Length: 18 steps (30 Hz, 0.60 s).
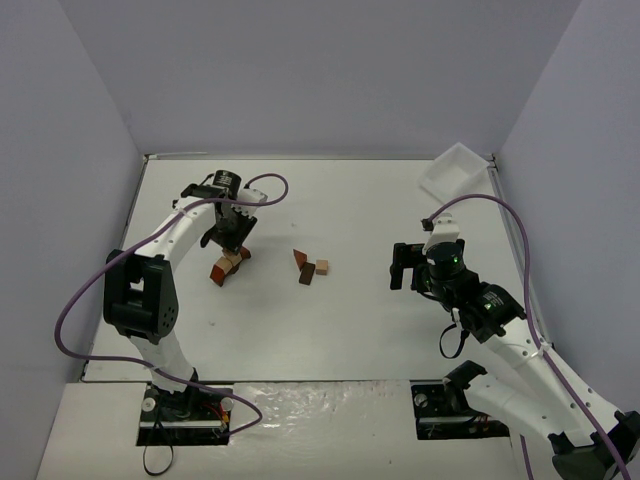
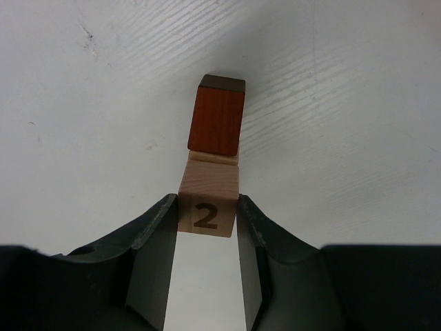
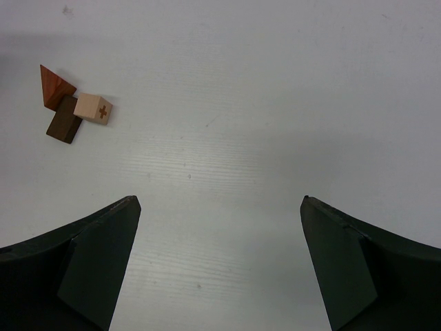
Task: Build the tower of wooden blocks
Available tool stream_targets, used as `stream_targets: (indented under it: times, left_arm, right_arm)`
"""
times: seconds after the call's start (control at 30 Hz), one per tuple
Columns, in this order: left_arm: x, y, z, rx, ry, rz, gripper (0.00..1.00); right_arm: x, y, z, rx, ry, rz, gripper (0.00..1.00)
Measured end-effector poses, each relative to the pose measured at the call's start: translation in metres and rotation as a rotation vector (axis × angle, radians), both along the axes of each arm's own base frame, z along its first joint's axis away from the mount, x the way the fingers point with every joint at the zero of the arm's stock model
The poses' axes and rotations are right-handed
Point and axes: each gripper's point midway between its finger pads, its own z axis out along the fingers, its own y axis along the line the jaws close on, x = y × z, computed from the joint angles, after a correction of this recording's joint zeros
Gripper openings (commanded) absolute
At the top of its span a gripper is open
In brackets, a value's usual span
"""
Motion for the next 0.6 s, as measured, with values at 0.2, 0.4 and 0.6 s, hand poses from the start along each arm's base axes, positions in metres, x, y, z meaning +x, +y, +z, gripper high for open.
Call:
stream_targets:
  times: [0.2,0.4,0.6]
  left_arm:
    - [0.0000,0.0000,0.0000,0.000,0.000,-0.002,0.25]
    - [0.0003,0.0004,0.0001,0.003,-0.001,-0.005,0.40]
    - [0.0023,0.0017,0.0026,0.012,-0.010,-0.009,0.50]
  right_arm:
    - [-0.0001,0.0001,-0.0001,0.000,0.000,0.000,1.00]
    - [-0.0006,0.0013,-0.0003,0.004,0.003,0.007,1.00]
    - [-0.0006,0.0015,-0.0002,0.004,0.003,0.008,1.00]
